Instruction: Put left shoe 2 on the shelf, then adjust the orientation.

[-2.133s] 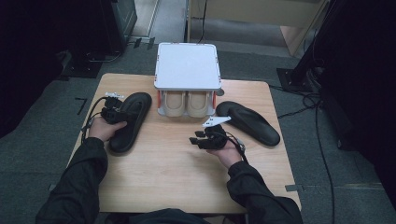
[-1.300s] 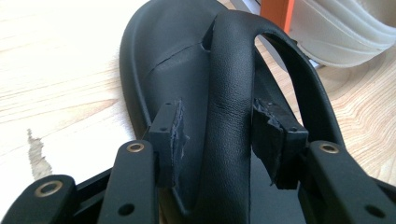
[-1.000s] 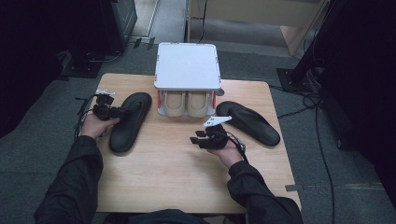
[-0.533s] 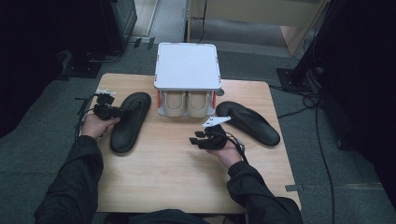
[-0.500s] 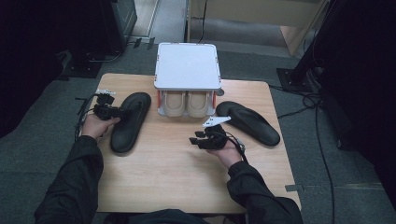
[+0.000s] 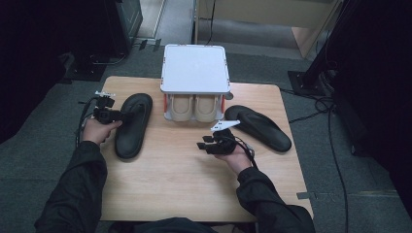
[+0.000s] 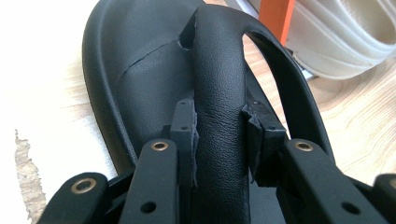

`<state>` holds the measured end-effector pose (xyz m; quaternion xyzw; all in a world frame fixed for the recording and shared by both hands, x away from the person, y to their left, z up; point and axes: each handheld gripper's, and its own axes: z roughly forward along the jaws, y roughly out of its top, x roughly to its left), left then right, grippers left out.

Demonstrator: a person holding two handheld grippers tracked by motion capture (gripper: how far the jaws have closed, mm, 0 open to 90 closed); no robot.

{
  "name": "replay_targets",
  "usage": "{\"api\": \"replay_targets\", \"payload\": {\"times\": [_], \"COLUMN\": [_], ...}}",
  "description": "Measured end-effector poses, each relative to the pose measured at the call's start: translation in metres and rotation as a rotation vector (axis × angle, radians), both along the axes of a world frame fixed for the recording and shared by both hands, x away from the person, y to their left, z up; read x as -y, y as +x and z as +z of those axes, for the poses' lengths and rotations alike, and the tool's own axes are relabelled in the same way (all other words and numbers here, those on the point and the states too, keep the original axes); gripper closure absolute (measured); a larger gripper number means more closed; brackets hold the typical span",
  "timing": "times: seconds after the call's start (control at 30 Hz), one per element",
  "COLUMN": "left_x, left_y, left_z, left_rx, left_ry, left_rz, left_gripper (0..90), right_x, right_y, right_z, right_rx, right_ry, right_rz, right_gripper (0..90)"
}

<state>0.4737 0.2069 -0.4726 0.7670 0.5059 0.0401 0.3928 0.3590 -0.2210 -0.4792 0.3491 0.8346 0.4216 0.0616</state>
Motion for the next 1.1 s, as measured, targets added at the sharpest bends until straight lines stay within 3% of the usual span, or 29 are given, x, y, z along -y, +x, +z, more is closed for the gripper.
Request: {"api": "replay_targets", "payload": {"times": [0.33, 0.67, 0.8, 1.1], "left_x": [-0.006, -0.008, -0.012, -0.005], "left_y": [0.0, 0.009, 0.014, 0.026], "left_z": [0.017, 0.037, 0.051, 0.09], "left_rx": [0.007, -0.012, -0.013, 0.012], "left_ry": [-0.004, -0.014, -0.021, 0.011], "left_rz": [0.044, 0.082, 0.092, 0.112], "left_gripper": [68.2, 68.3, 68.3, 68.3], "right_x": [0.003, 0.006, 0.007, 0.009], "right_y": [0.0, 0.0, 0.0, 0.0], "right_z": [0.002, 0.004, 0.005, 0.006], "right_rx": [0.01, 0.018, 0.02, 0.022], "right_ry": [0.006, 0.017, 0.022, 0.023], "right_rz": [-0.01, -0.014, -0.014, -0.022], "right_gripper": [58.7, 58.7, 58.7, 58.8]}}
